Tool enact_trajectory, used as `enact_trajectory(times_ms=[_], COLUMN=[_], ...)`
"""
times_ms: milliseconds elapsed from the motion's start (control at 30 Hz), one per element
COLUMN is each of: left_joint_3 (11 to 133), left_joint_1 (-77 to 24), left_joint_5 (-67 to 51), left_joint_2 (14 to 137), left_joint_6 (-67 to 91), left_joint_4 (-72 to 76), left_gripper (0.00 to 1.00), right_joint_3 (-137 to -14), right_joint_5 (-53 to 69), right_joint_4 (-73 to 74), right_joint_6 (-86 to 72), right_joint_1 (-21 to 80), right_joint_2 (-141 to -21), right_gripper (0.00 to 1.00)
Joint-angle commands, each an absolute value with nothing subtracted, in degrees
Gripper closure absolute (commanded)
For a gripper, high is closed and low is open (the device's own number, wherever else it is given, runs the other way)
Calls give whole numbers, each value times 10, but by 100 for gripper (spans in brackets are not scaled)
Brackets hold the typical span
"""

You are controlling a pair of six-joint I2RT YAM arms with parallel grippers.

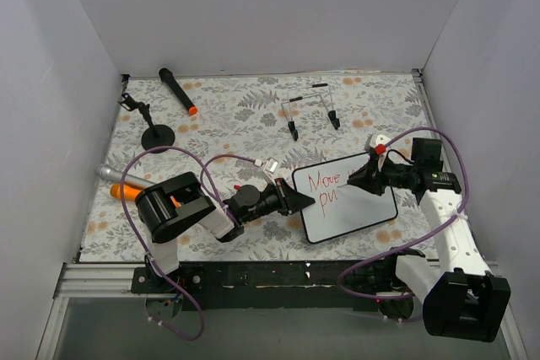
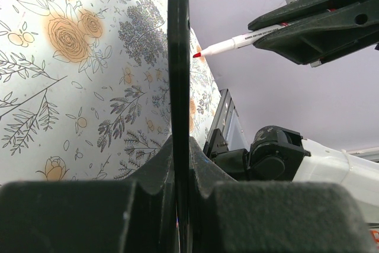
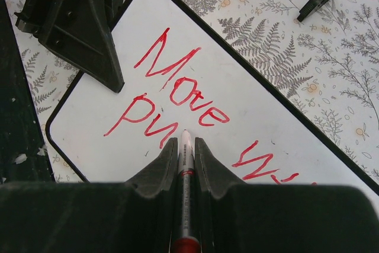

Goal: Write a sentence on the whiteboard

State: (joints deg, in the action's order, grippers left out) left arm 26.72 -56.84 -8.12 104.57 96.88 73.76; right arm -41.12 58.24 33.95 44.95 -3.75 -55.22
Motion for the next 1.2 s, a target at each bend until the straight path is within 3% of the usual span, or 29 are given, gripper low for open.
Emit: enact_trajectory(times_ms=[0,1167], left_joint_3=[277,275], left_joint_1=[-573,-574], left_joint_5=[-91,-91], left_joint_2=[1042,1044], left_joint_6=[959,959], left_joint_4=[830,834], left_gripper=[100,100], right_joint_3=[-405,-421], right_joint_5=[590,556], right_joint_4=[320,453], right_joint_6=[446,565], right_joint_1=[-40,-40], right_joint_2=[-561,-579], right_gripper=[99,99])
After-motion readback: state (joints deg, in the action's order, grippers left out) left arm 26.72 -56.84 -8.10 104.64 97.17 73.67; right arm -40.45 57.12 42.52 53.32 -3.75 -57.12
